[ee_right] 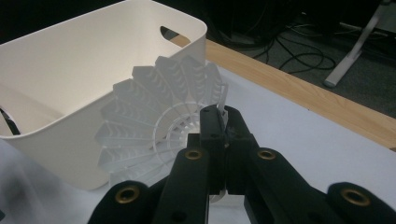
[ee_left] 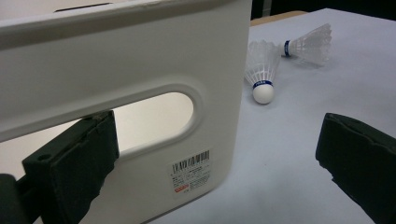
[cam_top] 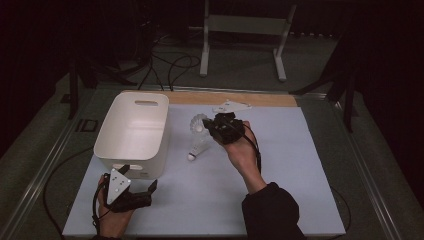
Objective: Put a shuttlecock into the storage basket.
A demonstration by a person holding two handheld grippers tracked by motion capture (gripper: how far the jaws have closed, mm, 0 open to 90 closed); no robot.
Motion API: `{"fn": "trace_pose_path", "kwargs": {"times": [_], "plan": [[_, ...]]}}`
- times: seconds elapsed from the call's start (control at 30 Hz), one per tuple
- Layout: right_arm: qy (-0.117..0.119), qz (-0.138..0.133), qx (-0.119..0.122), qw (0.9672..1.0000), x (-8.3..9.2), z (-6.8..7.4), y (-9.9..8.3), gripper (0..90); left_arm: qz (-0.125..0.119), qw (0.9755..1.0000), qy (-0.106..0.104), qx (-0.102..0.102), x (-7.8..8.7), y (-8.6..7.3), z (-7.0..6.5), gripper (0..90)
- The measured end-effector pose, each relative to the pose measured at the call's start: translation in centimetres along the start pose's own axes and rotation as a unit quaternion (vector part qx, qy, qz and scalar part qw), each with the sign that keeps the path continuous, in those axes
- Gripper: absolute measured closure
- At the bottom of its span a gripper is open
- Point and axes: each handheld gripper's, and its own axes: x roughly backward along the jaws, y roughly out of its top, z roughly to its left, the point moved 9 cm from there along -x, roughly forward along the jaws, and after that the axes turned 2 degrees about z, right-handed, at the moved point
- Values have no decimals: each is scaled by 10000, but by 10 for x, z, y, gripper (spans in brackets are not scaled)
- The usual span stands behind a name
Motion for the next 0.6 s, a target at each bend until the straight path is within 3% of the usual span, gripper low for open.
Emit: {"fn": "trace_pose_path", "kwargs": {"times": [0.6], "plan": [[123, -104, -112, 9998, -4, 5, 12, 893, -19, 10000, -1, 23, 0, 0, -1, 1]]}}
